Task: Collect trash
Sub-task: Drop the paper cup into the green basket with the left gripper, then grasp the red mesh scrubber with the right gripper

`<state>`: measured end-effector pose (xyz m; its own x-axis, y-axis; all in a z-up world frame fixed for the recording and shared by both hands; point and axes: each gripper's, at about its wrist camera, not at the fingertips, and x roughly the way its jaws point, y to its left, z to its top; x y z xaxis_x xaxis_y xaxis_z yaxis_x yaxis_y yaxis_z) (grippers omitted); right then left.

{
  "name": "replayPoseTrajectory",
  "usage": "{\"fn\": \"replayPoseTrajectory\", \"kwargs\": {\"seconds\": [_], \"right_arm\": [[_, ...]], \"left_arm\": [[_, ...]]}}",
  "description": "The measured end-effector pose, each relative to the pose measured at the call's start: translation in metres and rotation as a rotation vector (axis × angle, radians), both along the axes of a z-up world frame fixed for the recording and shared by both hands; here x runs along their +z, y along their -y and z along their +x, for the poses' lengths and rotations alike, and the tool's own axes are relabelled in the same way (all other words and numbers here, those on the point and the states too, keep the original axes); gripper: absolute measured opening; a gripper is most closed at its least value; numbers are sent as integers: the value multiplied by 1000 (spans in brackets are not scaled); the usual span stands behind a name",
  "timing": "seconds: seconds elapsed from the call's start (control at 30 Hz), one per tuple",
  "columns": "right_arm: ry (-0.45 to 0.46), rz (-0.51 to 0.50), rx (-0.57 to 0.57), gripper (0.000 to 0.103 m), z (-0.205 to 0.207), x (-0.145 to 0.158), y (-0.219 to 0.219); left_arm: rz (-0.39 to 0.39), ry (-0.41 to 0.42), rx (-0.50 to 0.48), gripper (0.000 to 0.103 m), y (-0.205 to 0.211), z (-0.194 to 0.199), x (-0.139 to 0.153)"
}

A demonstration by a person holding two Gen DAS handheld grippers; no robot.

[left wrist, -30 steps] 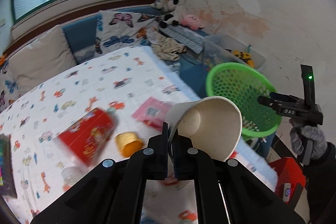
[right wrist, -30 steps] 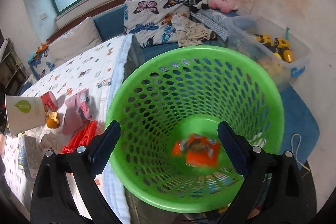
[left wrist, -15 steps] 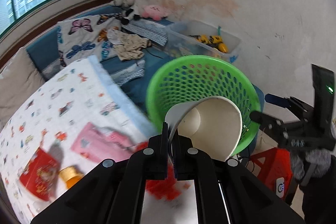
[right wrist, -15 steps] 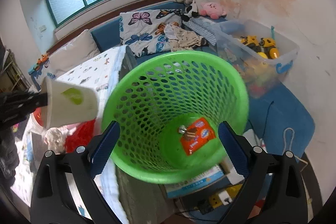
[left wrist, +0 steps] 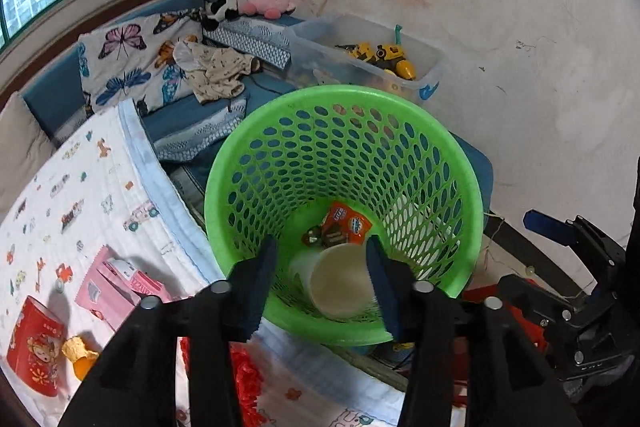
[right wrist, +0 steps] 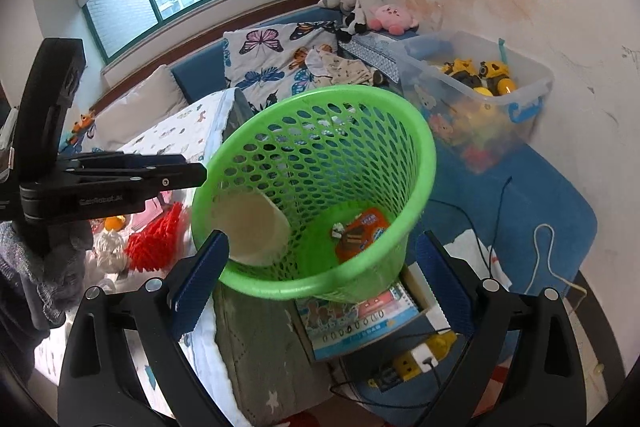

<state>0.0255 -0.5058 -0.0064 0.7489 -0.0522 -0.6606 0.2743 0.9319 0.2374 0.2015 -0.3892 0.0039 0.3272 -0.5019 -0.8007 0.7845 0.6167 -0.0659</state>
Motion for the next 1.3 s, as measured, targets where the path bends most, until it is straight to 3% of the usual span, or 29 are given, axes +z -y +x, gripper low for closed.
{"fn": "replayPoseTrajectory", "kwargs": {"seconds": [0.2, 0.57, 0.97, 1.3], "right_arm": [[20, -9, 35, 94, -4, 5, -19], [25, -19, 150, 94, 11, 6, -69], [-5, -7, 299, 94, 53, -6, -130], [-66, -1, 354, 93, 97, -27, -161]], "left_arm": [[-43, 20, 26, 51, -27, -4, 21], [-123, 88, 169, 58, -136, -10, 57], [-134, 95, 273, 63, -230, -34, 38], [-141, 80, 295, 67, -276, -59, 21]]}}
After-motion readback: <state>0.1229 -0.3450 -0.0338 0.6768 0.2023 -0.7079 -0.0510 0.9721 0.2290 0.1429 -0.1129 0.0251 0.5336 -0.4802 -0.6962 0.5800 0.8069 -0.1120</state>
